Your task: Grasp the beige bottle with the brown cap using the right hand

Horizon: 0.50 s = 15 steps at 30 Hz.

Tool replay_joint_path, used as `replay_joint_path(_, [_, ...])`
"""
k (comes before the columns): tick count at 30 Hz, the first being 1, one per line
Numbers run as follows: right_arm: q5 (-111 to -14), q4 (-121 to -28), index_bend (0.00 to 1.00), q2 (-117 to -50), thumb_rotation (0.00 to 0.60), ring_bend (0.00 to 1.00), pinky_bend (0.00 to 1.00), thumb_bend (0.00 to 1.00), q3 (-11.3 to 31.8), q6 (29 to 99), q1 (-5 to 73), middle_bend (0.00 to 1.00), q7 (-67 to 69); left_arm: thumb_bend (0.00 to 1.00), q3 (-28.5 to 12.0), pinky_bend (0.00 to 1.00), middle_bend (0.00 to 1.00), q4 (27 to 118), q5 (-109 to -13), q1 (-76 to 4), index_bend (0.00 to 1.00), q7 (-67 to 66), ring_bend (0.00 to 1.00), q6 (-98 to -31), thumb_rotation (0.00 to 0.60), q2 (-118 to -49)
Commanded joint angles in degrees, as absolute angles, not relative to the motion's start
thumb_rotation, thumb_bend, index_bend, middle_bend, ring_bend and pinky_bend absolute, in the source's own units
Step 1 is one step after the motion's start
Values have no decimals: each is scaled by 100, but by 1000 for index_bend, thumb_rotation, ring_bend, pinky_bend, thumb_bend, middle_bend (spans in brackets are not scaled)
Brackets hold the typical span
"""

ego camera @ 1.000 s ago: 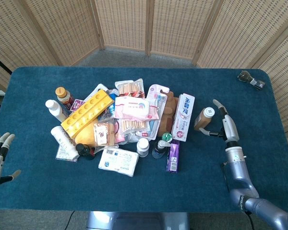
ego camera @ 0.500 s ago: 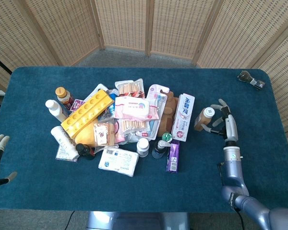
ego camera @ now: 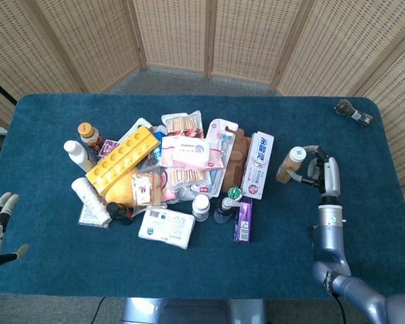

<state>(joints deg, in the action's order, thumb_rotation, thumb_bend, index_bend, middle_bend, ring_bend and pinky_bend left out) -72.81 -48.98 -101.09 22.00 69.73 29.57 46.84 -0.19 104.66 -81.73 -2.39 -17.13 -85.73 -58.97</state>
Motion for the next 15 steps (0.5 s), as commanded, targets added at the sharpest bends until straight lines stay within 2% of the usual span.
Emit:
replay_joint_path(1, [-7312,-5658,588,-9675,600,792,900,47,2312,7337,2796,766,4279,0,-6,0,0,10395,-8181,-233,0,-1645,0,-8548,600,-5954])
replay_joint_path(6, [-7319,-6642,592,-8962,600,792,901,45,2507,7554,2622,769,3999,0,-7,0,0,10248,-8200,-247,0,-1500,0,-8493,600,-6035])
replay_joint_path(15, [-7287,-8316,597,-8163,600,792,901,47,2852,7947,2532,773,3027,0,-40,0,0,9985,-8237,-292,0,-1155,0,-8409,600,-6093])
